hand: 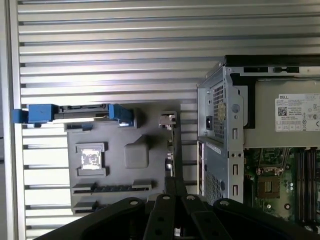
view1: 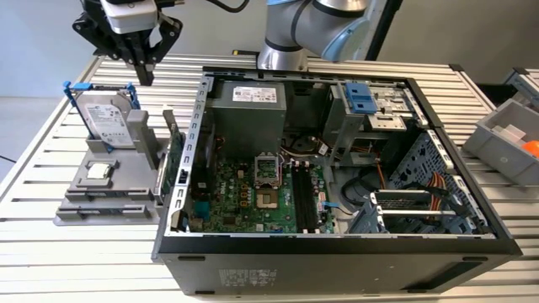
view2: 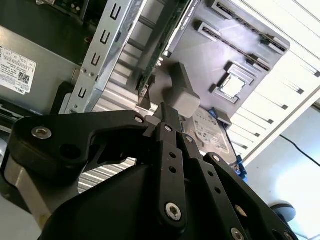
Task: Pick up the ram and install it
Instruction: 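Reach for the ram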
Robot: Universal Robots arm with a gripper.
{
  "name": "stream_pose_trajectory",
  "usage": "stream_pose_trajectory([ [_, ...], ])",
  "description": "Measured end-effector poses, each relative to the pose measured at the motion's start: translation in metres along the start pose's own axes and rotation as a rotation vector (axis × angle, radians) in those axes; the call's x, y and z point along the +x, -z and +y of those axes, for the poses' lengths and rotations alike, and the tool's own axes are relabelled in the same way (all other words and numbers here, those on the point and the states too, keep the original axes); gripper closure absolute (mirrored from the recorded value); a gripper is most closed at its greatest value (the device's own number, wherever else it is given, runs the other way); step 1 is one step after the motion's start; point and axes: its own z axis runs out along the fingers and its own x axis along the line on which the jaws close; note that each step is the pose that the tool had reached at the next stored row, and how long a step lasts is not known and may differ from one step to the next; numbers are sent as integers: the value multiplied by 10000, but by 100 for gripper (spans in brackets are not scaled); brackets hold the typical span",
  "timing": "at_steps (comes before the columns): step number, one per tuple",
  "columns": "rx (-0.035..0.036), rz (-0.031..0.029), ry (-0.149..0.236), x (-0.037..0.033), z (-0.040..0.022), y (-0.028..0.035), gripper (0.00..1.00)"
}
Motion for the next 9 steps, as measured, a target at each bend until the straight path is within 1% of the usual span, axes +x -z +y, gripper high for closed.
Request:
stream_pose_trajectory([
  [9,1,20,-1,41,-2,0,100],
])
